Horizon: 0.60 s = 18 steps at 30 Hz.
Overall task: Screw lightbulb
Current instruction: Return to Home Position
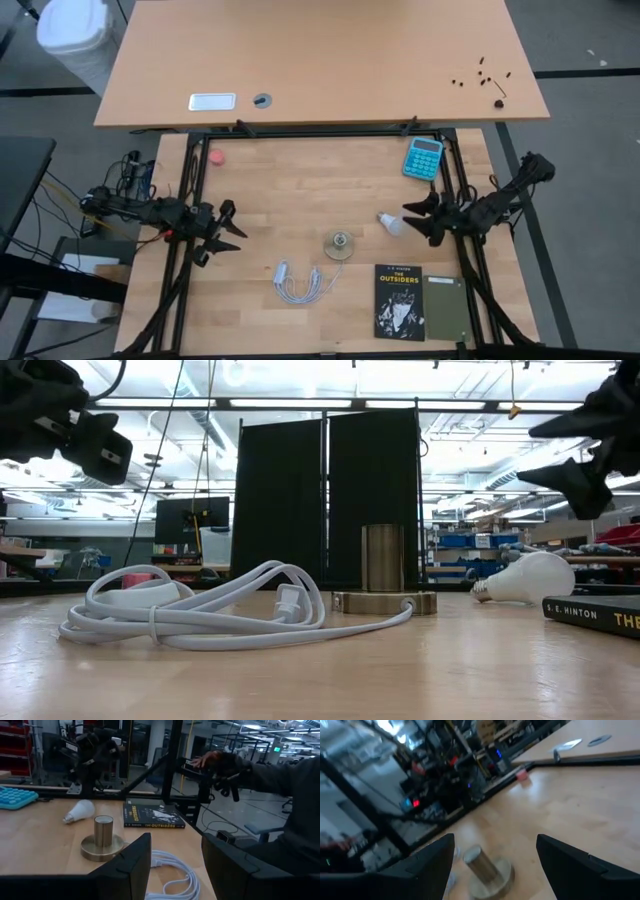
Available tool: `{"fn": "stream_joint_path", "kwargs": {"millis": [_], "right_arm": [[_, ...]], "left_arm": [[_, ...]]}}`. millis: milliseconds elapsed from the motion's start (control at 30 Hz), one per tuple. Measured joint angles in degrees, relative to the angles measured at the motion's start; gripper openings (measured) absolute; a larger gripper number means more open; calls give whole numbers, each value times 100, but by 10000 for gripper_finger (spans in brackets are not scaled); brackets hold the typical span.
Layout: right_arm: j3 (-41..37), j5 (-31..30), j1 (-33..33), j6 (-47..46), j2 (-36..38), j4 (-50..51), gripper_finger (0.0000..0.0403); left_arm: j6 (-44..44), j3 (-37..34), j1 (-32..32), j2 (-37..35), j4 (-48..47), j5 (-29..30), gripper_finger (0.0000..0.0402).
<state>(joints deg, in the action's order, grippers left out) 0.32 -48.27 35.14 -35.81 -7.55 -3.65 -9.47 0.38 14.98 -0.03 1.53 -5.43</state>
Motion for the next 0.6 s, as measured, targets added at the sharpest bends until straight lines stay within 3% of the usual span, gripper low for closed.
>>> {"fn": "stream_joint_path", "kwargs": {"millis": [200,600], "right_arm": [[0,0,-392,-1,497,-12,295],[0,-4,-1113,0,738,-10,295]], "left_arm": [[0,0,-45,2,-2,1,178],[0,-2,-930,2,-2,4,178]]}}
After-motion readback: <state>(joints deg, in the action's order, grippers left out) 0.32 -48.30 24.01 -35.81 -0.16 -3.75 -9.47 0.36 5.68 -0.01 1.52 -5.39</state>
